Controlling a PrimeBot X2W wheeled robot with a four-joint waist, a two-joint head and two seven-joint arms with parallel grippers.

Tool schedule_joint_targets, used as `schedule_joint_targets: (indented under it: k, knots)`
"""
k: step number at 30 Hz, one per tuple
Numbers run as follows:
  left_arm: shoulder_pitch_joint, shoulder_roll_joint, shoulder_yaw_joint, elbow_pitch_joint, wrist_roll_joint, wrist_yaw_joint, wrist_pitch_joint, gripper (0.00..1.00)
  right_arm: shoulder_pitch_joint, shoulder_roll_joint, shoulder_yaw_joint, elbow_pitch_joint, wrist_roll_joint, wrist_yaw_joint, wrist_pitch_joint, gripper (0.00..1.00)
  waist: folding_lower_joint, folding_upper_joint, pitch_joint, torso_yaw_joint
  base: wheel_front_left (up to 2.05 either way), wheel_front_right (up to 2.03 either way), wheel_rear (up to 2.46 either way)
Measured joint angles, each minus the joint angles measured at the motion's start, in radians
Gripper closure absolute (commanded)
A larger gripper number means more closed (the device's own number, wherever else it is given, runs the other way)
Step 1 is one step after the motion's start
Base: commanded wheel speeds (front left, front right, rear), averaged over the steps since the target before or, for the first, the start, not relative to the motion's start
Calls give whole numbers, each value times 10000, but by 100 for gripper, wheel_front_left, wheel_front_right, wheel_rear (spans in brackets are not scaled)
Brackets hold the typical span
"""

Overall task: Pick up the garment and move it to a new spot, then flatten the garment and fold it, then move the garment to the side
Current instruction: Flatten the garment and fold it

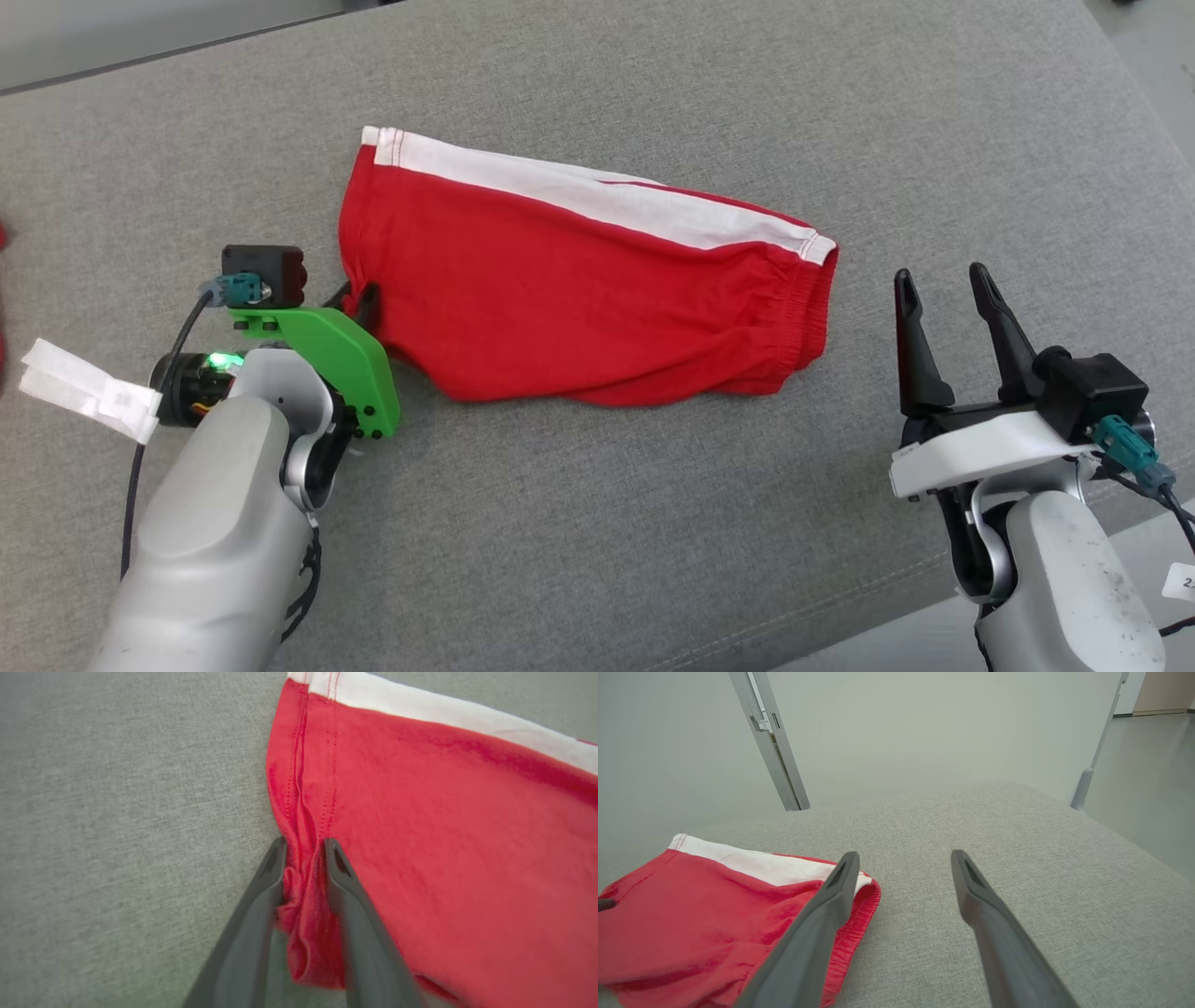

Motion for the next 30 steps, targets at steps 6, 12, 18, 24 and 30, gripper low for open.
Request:
schedule_joint_targets:
  k: [6, 12, 18, 24, 30]
  knots:
    - [359, -96, -75, -240, -121, -59, -140, 100, 98, 0, -71, 132, -56, 0, 0, 0, 0, 0, -272, 119, 0, 0, 0]
    - [905, -128, -23, -949, -320, -109, -619, 100, 270, 2, -84, 188, -207, 0, 0, 0, 0, 0, -678, 364, 0, 0, 0]
    - [2266, -125, 100, -2096, -552, 56, -1034, 100, 546, 0, -255, 282, -476, 0, 0, 0, 0, 0, -1164, 741, 0, 0, 0]
    - [3931, -82, 351, -3346, -940, 598, -1271, 100, 653, 2, -334, 395, -679, 0, 0, 0, 0, 0, -1542, 1191, 0, 0, 0]
    - [5019, -151, 523, -4086, -1289, 965, -1338, 100, 654, 4, -322, 531, -796, 0, 0, 0, 0, 0, -1699, 1519, 0, 0, 0]
